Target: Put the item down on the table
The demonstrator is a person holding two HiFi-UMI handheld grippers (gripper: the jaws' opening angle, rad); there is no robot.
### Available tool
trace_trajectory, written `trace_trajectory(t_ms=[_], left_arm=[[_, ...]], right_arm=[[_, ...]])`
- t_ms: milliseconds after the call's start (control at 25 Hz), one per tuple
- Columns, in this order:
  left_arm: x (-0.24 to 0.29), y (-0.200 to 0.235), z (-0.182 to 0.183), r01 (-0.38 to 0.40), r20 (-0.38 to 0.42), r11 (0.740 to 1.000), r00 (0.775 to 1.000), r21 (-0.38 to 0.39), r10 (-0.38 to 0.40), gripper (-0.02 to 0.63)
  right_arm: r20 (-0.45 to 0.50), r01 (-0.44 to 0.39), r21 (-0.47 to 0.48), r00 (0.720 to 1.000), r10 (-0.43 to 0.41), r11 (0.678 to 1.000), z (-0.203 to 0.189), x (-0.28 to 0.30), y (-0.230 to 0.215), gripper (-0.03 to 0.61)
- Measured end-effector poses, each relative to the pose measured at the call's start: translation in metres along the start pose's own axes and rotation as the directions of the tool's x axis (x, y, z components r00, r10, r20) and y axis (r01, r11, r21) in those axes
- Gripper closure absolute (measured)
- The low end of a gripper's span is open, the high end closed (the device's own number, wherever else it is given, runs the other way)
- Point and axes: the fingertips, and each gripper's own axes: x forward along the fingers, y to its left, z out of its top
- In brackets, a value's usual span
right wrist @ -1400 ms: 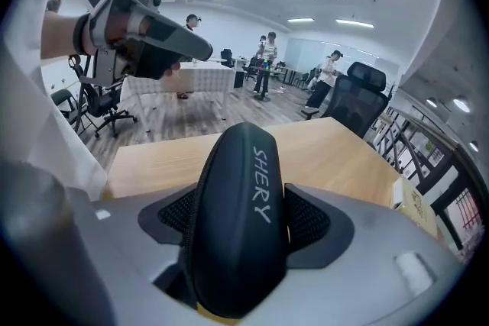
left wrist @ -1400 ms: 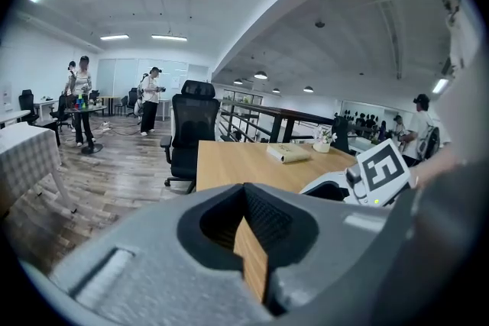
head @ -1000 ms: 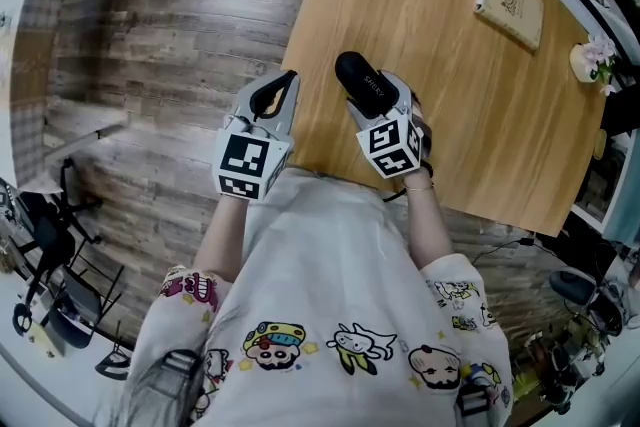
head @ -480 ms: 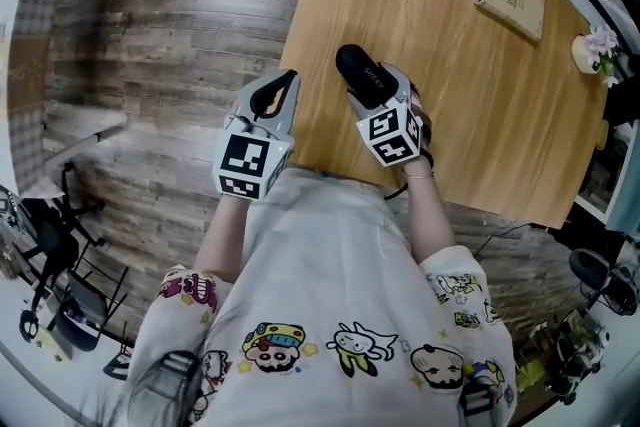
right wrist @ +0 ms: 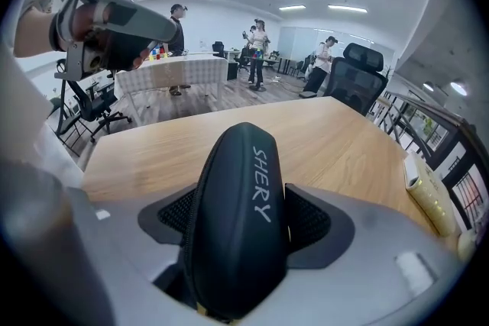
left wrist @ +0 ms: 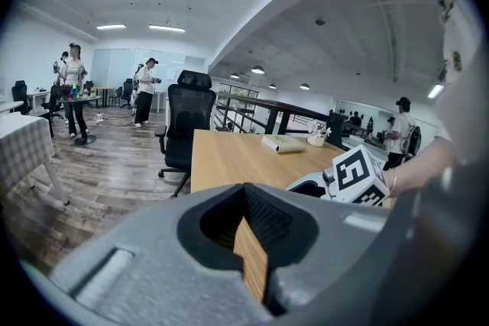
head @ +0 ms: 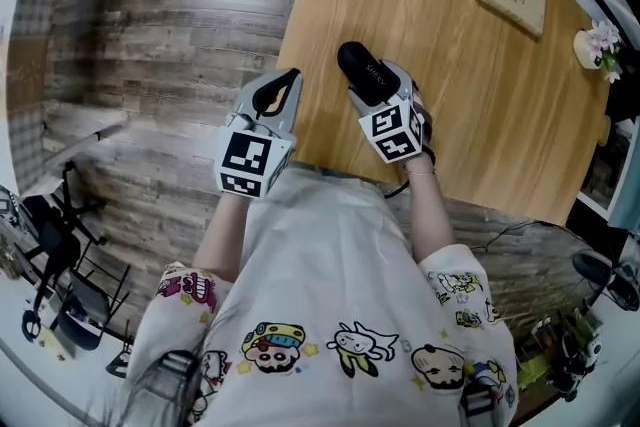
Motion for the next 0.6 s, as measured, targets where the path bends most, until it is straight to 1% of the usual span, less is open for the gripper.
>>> trace_trajectory(t_ms=[280,600], left_arm=[[-0.008,0.000,-0.005,-0.011,0.003,1.000,1.000,-0.012,0.011,0.615],[-0.016,0.008,-0.009,-0.037,0.011,0.999,0.999,-0.023,0.037,0.615]], right_arm=[[0.003,-0.017,0.047,1.000,0.017,0.999,-0.001,-0.003,0.001,0.224],[-0.001,-0.062,0.089,0.998,0.063,0.994,-0.002,-0.004,0.011,0.206]])
